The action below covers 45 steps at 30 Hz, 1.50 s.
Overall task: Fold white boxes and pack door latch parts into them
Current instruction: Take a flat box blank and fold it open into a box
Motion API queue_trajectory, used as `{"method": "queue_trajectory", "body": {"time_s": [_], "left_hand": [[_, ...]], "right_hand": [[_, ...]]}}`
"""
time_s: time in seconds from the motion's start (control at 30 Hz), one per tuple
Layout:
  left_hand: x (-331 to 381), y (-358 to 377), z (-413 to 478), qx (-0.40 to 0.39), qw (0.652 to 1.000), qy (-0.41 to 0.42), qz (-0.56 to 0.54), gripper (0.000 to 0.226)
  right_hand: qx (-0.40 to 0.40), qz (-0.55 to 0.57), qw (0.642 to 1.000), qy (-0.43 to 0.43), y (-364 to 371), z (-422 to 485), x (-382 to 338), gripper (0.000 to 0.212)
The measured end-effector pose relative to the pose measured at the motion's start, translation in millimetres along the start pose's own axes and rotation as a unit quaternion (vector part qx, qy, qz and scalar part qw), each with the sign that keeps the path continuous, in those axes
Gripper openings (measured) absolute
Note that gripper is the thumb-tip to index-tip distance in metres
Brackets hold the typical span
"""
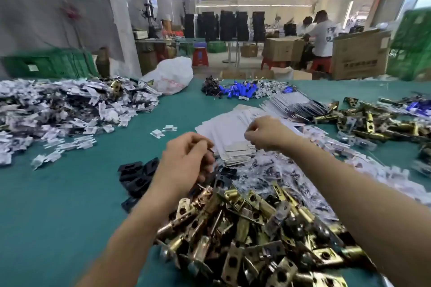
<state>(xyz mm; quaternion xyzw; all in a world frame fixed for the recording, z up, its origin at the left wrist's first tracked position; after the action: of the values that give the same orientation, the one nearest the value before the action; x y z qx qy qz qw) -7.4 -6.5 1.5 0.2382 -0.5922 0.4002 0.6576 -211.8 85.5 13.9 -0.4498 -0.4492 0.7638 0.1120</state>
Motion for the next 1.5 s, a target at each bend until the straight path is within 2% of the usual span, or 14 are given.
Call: {"method": "queue_trajectory", "body": {"time_s": [0.1, 0.2, 0.23, 0.33, 0.5, 0.57, 0.67, 0.73, 0.8, 0.93, 1.1, 1.27, 1.4, 1.5], "left_hand": [[-21, 24, 48, 0.057, 0.997, -0.048, 0.015, 0.025], [-49, 41, 69, 0.065, 0.994, -0.082, 0.003, 0.02], [-61, 42, 71, 0.067, 0.994, -0.09, 0.004, 0.017], [-76, 43, 72, 0.052, 0.993, -0.1, 0.023, 0.014], [-67, 43, 66, 0.032, 0.996, -0.067, 0.04, 0.012], [-62, 45, 64, 0.031, 0.997, -0.068, 0.024, 0.013], [-59, 46, 60, 0.031, 0.997, -0.074, 0.019, 0.012], [-60, 46, 59, 0.025, 0.996, -0.077, 0.023, 0.012], [-60, 45, 59, 0.023, 0.996, -0.078, 0.024, 0.012], [-61, 44, 62, 0.035, 0.996, -0.082, 0.019, 0.012], [-61, 45, 61, 0.028, 0.996, -0.088, 0.009, 0.011], [-62, 45, 62, 0.025, 0.994, -0.102, -0.004, 0.01], [-63, 44, 62, 0.025, 0.994, -0.107, -0.003, 0.01], [-64, 44, 62, 0.025, 0.994, -0.105, 0.001, 0.01]], "right_hand": [[-0.04, -0.117, 0.992, 0.031, 32, 36, 13, 0.022], [-0.064, -0.165, 0.982, 0.062, 58, 56, 33, 0.045], [-0.04, -0.164, 0.984, 0.058, 65, 62, 40, 0.047], [0.037, -0.147, 0.987, 0.046, 75, 64, 53, 0.032], [0.078, -0.048, 0.994, 0.064, 71, 64, 57, 0.032], [0.108, -0.041, 0.991, 0.068, 69, 65, 56, 0.015], [0.096, -0.047, 0.99, 0.091, 75, 68, 56, 0.018], [0.067, -0.063, 0.99, 0.104, 80, 69, 58, 0.036], [0.058, -0.068, 0.989, 0.118, 84, 71, 59, 0.041], [0.085, -0.046, 0.986, 0.138, 85, 72, 61, 0.04], [0.105, -0.078, 0.986, 0.105, 82, 69, 60, 0.04], [0.079, -0.061, 0.987, 0.124, 85, 74, 53, 0.019], [0.056, -0.073, 0.984, 0.152, 85, 76, 56, 0.033], [0.077, -0.058, 0.984, 0.153, 88, 77, 61, 0.042]]}}
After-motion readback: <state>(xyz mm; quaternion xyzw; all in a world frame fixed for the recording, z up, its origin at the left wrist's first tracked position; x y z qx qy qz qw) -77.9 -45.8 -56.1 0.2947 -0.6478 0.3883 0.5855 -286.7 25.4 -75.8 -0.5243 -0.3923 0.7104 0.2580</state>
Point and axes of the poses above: each hand's wrist, its own z-axis towards the middle knuckle, its own y-axis out of the palm, x = y × z, the point moved 1 cm from there along z, towards the middle knuckle, and after that the axes turned 12 degrees about x, right-handed, at the moved point
